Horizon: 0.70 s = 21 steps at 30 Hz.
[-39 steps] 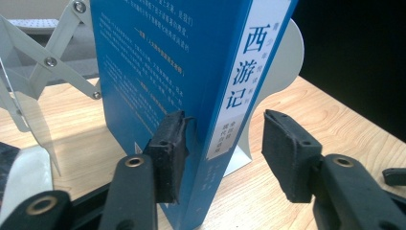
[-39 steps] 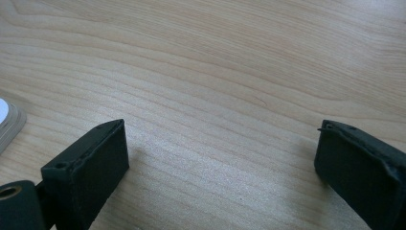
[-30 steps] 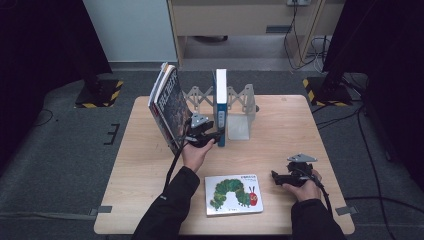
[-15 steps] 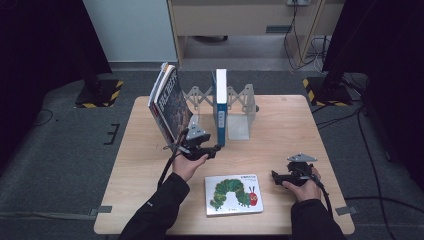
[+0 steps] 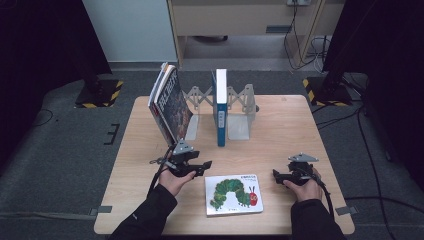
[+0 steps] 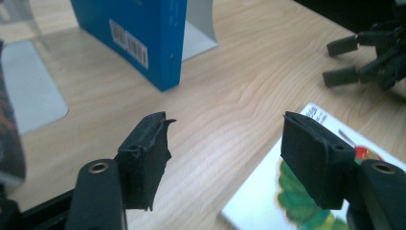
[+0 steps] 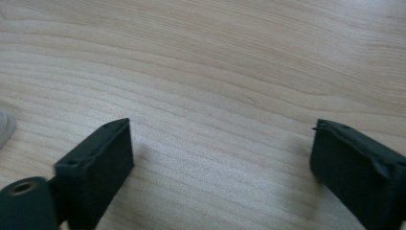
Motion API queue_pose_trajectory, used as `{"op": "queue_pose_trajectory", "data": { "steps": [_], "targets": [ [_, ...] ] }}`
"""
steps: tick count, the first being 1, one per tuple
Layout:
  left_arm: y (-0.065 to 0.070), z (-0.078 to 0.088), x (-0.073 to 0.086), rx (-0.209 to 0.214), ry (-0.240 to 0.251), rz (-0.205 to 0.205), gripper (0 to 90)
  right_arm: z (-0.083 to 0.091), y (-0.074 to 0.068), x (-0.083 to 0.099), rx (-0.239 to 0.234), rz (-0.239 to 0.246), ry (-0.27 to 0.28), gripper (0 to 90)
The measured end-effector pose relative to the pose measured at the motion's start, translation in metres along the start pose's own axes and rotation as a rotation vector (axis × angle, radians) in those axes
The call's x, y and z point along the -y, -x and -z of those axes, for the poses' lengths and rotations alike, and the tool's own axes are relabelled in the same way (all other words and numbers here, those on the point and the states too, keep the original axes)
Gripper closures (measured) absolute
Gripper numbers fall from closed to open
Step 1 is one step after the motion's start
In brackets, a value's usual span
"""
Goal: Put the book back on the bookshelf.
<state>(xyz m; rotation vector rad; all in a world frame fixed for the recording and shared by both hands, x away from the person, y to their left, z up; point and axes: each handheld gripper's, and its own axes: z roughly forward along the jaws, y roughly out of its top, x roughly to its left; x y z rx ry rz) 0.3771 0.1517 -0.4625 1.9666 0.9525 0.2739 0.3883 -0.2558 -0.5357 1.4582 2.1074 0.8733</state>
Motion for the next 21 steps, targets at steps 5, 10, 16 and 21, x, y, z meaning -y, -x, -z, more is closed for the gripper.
{"op": "queue_pose_trajectory", "data": {
  "steps": [5,10,16,21],
  "targets": [
    [-0.002,0.01,0.021,0.002,-0.035,0.033,30.9,0.006,-0.001,-0.003,-0.013,0.006,0.02,17.8],
    [-0.003,0.017,0.037,-0.019,-0.06,0.045,29.5,0.017,-0.008,-0.008,-0.063,0.004,0.066,21.6],
    [0.002,0.016,0.051,-0.008,-0.116,0.074,29.5,0.023,-0.023,-0.01,-0.163,0.022,0.042,23.3],
    [0.007,0.013,0.053,-0.025,-0.126,0.059,29.0,0.03,-0.037,-0.011,-0.243,0.016,0.071,26.2]
  ]
}}
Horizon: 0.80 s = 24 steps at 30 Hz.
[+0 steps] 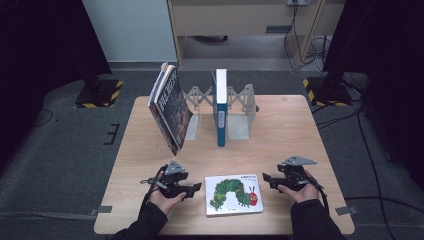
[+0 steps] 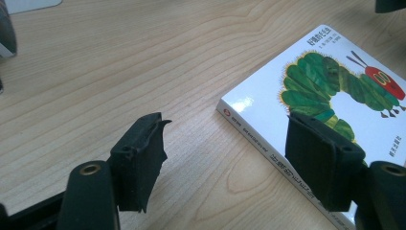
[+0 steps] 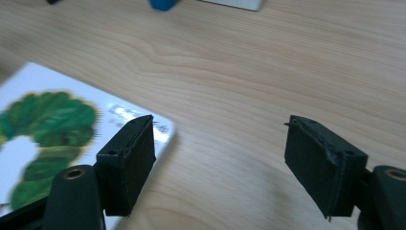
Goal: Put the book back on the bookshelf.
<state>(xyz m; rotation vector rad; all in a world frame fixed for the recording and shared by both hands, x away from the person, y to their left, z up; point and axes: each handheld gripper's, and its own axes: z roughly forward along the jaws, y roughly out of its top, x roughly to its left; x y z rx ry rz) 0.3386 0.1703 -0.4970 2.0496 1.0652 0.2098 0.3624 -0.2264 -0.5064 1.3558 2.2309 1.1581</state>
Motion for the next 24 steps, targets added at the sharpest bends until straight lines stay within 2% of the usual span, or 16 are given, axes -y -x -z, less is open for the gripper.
{"op": "queue_pose_trajectory", "data": {
  "steps": [2,3,6,11,14,18,24],
  "targets": [
    [0.001,-0.004,0.001,0.001,-0.009,0.003,28.5,-0.001,-0.008,0.001,-0.05,-0.012,0.002,26.6],
    [0.002,-0.007,0.002,0.002,-0.021,-0.006,28.4,-0.001,-0.01,0.002,-0.06,-0.015,-0.002,27.0],
    [0.005,-0.014,0.002,0.004,-0.035,-0.014,28.4,-0.003,-0.018,0.004,-0.078,-0.003,-0.009,28.2],
    [0.012,-0.027,0.001,0.019,-0.055,-0.029,28.1,-0.005,-0.028,0.01,-0.109,-0.03,-0.038,30.9],
    [0.016,-0.036,0.003,0.027,-0.078,-0.042,28.1,-0.007,-0.032,0.013,-0.115,-0.028,-0.053,31.9],
    [0.016,-0.042,0.005,0.053,-0.055,-0.008,23.6,-0.012,-0.036,0.015,-0.125,-0.027,-0.06,32.8],
    [0.018,-0.044,0.011,0.053,0.0,-0.017,21.9,-0.019,-0.042,0.018,-0.132,-0.025,-0.093,33.7]
  ]
}}
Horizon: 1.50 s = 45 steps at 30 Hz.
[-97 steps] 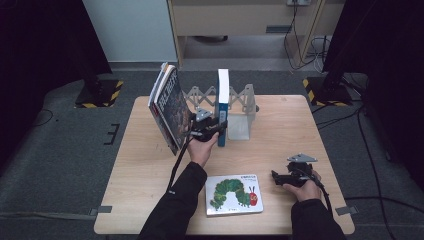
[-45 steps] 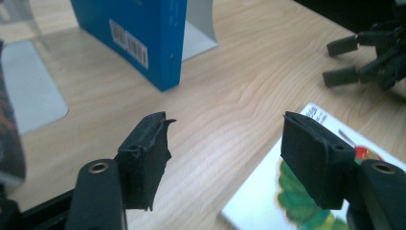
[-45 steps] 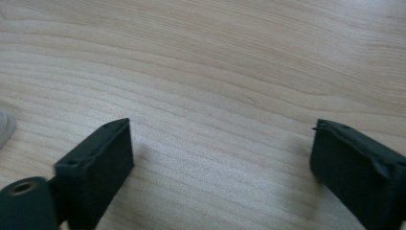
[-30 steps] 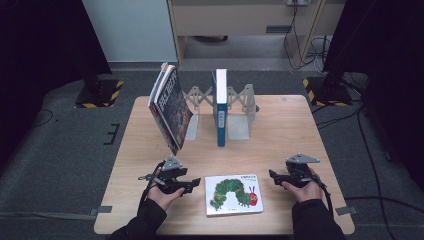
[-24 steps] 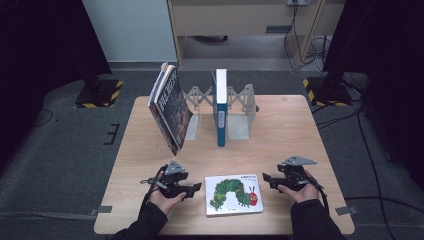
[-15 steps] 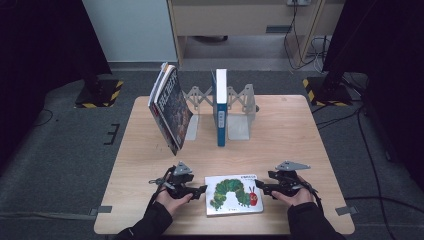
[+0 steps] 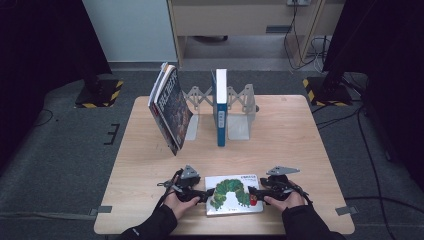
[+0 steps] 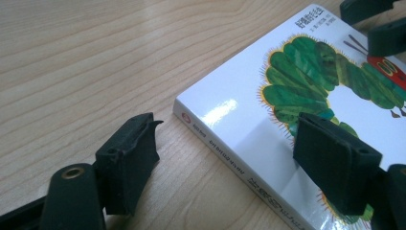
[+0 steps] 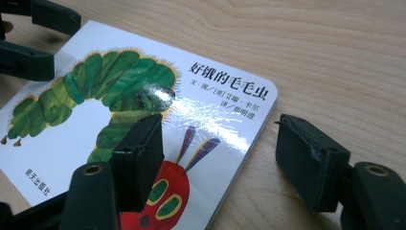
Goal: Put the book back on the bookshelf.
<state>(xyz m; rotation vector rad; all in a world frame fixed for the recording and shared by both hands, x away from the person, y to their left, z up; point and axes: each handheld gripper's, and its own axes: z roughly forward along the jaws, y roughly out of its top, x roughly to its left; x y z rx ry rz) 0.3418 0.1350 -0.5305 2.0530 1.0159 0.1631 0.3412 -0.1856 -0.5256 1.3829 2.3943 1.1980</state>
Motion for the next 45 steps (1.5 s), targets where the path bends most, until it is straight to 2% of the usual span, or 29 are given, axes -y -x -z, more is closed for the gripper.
{"op": "queue_pose_trajectory", "data": {
  "steps": [3,8,13,20,25,29,39,41,45],
  "targets": [
    [0.0,-0.003,0.004,0.009,0.045,-0.015,20.9,-0.002,-0.002,0.001,0.001,0.007,-0.003,34.2],
    [0.0,-0.003,0.004,0.012,0.047,-0.012,20.8,-0.003,-0.004,0.001,-0.005,0.0,-0.001,35.1],
    [0.002,-0.004,0.003,-0.003,0.046,-0.012,19.8,-0.003,-0.004,0.001,-0.01,-0.005,0.0,35.7],
    [0.005,-0.007,0.002,-0.017,0.026,-0.031,8.8,-0.004,-0.005,0.001,-0.004,-0.003,0.005,35.7],
    [0.005,-0.008,0.001,-0.019,0.022,-0.031,6.7,-0.004,-0.006,0.001,-0.004,-0.018,0.006,35.8],
    [0.008,-0.007,0.001,-0.039,0.019,-0.016,7.3,-0.004,-0.005,0.001,-0.008,-0.021,0.009,36.8],
    [0.014,-0.001,-0.001,-0.054,-0.039,0.024,13.5,-0.001,-0.001,0.002,-0.024,-0.057,0.008,40.4],
    [0.016,0.0,0.0,-0.047,-0.036,0.032,15.7,0.0,-0.001,0.003,-0.036,-0.084,0.01,40.2],
    [0.02,-0.002,0.0,0.004,-0.035,0.016,21.3,0.002,0.001,0.002,-0.058,-0.125,0.022,42.4]
  ]
}}
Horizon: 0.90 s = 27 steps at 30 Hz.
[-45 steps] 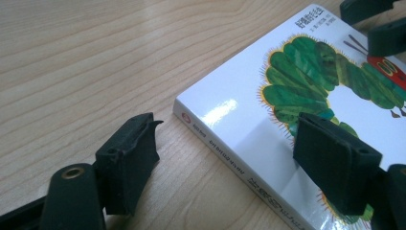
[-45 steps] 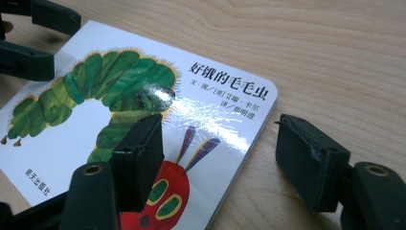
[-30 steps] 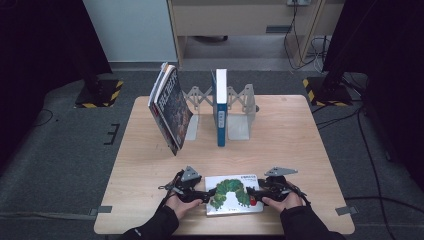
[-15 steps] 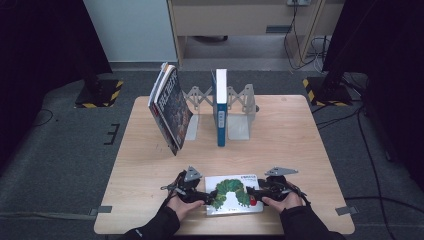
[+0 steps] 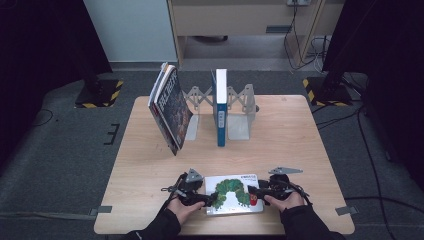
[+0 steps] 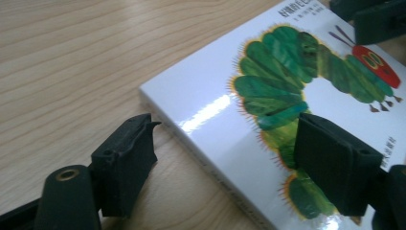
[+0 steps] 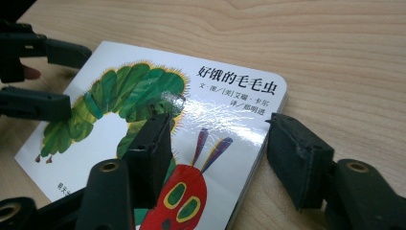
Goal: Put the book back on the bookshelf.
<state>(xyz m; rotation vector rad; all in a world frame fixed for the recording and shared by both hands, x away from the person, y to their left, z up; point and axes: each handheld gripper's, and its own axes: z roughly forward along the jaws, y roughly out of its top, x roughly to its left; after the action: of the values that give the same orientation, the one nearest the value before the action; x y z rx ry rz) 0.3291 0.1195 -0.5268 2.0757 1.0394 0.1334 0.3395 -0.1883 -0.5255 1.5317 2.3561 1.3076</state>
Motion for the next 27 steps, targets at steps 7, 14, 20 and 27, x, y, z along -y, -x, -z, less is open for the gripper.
{"op": "queue_pose_trajectory", "data": {
  "steps": [7,14,20,27],
  "targets": [
    [0.0,0.0,-0.001,0.016,-0.004,0.016,21.5,0.007,0.003,-0.003,-0.033,-0.022,0.04,44.1],
    [0.0,0.0,-0.002,0.02,-0.011,0.022,19.3,0.01,0.001,-0.006,-0.042,-0.018,0.07,43.9],
    [-0.002,0.001,-0.003,0.028,-0.011,0.035,18.3,0.013,0.0,-0.009,-0.061,-0.025,0.114,42.9],
    [-0.002,0.001,-0.003,0.032,0.0,0.042,16.7,0.016,-0.003,-0.013,-0.081,-0.031,0.162,41.2]
  ]
}}
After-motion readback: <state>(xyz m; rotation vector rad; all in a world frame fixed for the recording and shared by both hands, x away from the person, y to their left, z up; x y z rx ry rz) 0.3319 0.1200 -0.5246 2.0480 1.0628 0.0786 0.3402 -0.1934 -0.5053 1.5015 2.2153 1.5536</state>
